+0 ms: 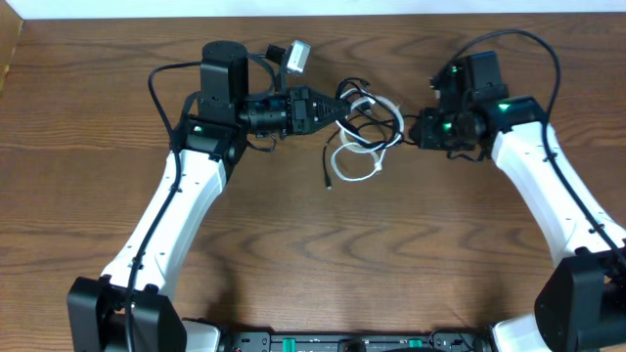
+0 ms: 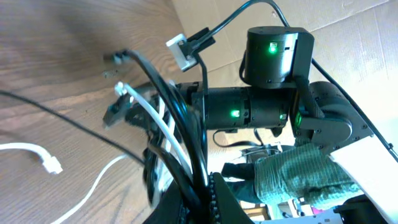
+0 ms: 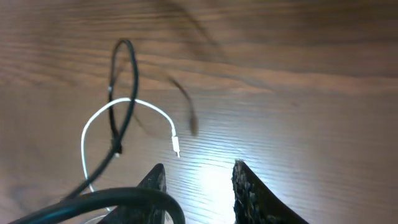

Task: Untangle cables

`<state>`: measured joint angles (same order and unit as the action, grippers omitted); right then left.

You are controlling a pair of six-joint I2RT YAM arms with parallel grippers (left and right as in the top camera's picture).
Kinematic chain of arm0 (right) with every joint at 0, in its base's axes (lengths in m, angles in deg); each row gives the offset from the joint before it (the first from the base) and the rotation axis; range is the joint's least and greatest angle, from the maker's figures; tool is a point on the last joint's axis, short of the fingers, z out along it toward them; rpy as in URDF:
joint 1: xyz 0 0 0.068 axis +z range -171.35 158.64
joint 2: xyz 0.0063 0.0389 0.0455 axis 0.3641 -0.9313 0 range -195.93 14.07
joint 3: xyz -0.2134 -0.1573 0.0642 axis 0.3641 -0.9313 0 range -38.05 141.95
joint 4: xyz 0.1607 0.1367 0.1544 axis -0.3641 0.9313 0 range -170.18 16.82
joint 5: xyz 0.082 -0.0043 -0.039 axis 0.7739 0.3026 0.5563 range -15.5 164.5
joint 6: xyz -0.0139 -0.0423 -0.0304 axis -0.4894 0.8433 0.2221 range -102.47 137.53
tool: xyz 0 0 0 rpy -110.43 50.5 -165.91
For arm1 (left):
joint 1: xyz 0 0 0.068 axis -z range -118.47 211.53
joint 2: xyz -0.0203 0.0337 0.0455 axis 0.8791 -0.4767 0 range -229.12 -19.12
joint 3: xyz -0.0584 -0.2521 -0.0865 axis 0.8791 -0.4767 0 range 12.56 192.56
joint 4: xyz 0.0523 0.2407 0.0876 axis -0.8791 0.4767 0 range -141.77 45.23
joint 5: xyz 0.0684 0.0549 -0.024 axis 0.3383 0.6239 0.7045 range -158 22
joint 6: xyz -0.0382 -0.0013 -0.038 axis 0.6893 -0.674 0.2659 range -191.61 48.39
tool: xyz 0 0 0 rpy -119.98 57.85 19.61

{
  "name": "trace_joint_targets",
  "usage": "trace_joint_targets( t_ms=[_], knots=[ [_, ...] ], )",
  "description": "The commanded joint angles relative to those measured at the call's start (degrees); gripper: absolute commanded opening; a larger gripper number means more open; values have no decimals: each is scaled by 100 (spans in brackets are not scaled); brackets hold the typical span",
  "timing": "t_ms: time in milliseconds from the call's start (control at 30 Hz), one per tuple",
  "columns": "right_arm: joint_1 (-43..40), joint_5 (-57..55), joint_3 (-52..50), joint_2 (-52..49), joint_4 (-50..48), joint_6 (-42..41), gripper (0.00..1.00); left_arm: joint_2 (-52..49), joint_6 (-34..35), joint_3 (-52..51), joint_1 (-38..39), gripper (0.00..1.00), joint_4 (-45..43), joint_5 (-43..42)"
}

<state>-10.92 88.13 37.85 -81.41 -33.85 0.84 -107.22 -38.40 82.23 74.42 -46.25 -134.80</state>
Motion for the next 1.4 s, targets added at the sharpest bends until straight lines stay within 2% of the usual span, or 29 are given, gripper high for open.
trace_joint_targets(
  t_ms=[0, 167, 267, 467, 633, 733, 800, 1000, 1167, 1267, 1300, 1367],
  knots=[
    [-634, -1858, -361, -129, 234, -33, 29, 238, -15, 90, -234, 8, -153, -323],
    [-957, -1954, -455, -129, 339, 68, 29, 238, -39, 90, -345, 7, -151, -306],
    [-1091, -1613, -457, -129, 402, 417, 29, 238, -192, 90, -422, 7, -44, -289],
    [-1082, -378, -457, -129, 472, 1189, 27, 236, -774, 68, -308, 8, 1237, 461],
    [-994, 52, -455, -129, 474, 1429, 36, 236, -1305, 68, 24, 7, 1923, 1178],
    [-1001, 260, -455, -129, 470, 1582, 43, 236, -1305, 68, 313, 8, 1969, 1814],
    [-1032, 350, -455, -129, 457, 1591, 44, 225, -1290, 68, 540, 7, 1961, 2247],
    [-1305, 498, -442, -129, 350, 1167, 47, -59, -905, 68, 1333, 8, 1373, 2964],
    [-1711, 487, -435, -129, 267, 796, 56, -581, 50, 68, 1886, 9, 728, 3526],
    [-2002, 476, -435, -129, 243, 728, 60, -992, 492, 68, 2251, 17, 114, 3604],
    [-2131, 476, -435, -129, 256, 728, 63, -1241, 671, 68, 2474, 24, -256, 3609],
    [-2221, 476, -435, -129, 275, 730, 64, -1519, 828, 68, 2736, 31, -634, 3718]
  ],
)
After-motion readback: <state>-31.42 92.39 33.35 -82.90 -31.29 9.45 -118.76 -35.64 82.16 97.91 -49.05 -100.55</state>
